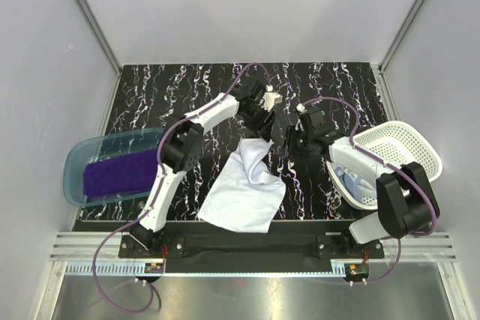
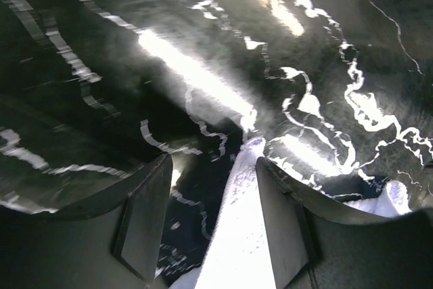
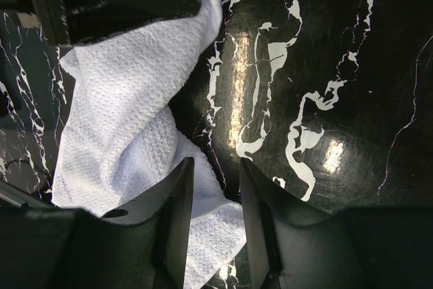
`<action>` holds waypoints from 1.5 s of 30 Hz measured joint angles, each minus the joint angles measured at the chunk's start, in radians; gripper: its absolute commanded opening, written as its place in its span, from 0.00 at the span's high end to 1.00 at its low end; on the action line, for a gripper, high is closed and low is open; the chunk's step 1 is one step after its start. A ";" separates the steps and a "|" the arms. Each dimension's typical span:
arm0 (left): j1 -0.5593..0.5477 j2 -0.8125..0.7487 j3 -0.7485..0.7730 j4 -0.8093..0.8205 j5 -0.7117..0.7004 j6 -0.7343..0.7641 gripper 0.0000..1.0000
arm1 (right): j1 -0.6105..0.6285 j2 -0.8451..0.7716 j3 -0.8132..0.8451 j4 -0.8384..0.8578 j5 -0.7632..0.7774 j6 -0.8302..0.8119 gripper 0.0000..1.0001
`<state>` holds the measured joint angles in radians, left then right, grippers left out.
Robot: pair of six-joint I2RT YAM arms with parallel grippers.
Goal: Fold and stack the towels
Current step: Flatten out the crumpled towel
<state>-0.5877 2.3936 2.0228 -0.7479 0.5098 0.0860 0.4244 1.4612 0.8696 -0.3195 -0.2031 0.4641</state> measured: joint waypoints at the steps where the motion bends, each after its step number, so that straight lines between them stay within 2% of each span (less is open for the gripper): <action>1: -0.005 0.004 0.000 0.000 0.005 0.001 0.43 | 0.000 -0.001 0.000 0.000 0.000 0.000 0.60; 18: -0.014 0.013 0.002 -0.011 0.127 0.014 0.43 | -0.002 -0.018 -0.023 0.001 -0.001 0.000 0.60; 21: -0.018 0.021 0.008 -0.017 0.131 0.020 0.53 | -0.002 -0.018 -0.023 0.001 -0.001 0.000 0.60; 23: -0.020 0.027 0.008 -0.021 0.130 0.019 0.74 | -0.002 -0.018 -0.023 0.000 -0.001 0.000 0.60; 26: -0.021 0.034 0.008 -0.023 0.130 0.016 0.95 | -0.002 -0.018 -0.023 0.001 -0.001 0.000 0.60; 28: -0.021 0.034 0.008 -0.024 0.130 0.008 0.99 | -0.002 -0.018 -0.023 0.001 -0.002 0.000 0.59; 31: -0.018 0.014 -0.018 -0.003 0.134 -0.019 1.00 | -0.002 -0.009 -0.023 0.008 -0.004 0.000 0.57; 36: 0.011 -0.173 -0.201 0.081 0.162 -0.109 1.00 | -0.004 0.027 -0.003 0.021 -0.035 0.002 0.54; 40: 0.071 -0.417 -0.366 0.198 0.183 -0.193 0.91 | -0.006 0.042 0.008 0.056 -0.081 0.006 0.51; 43: 0.113 -0.583 -0.507 0.273 0.165 -0.234 0.94 | -0.006 0.051 0.008 0.088 -0.136 0.012 0.48; 45: 0.120 -0.635 -0.569 0.290 0.137 -0.254 0.97 | -0.006 0.070 0.008 0.127 -0.190 0.016 0.46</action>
<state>-0.4675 1.7588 1.4540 -0.4580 0.6468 -0.1677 0.4179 1.5311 0.8772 -0.1928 -0.3935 0.4801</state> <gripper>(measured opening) 0.062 0.527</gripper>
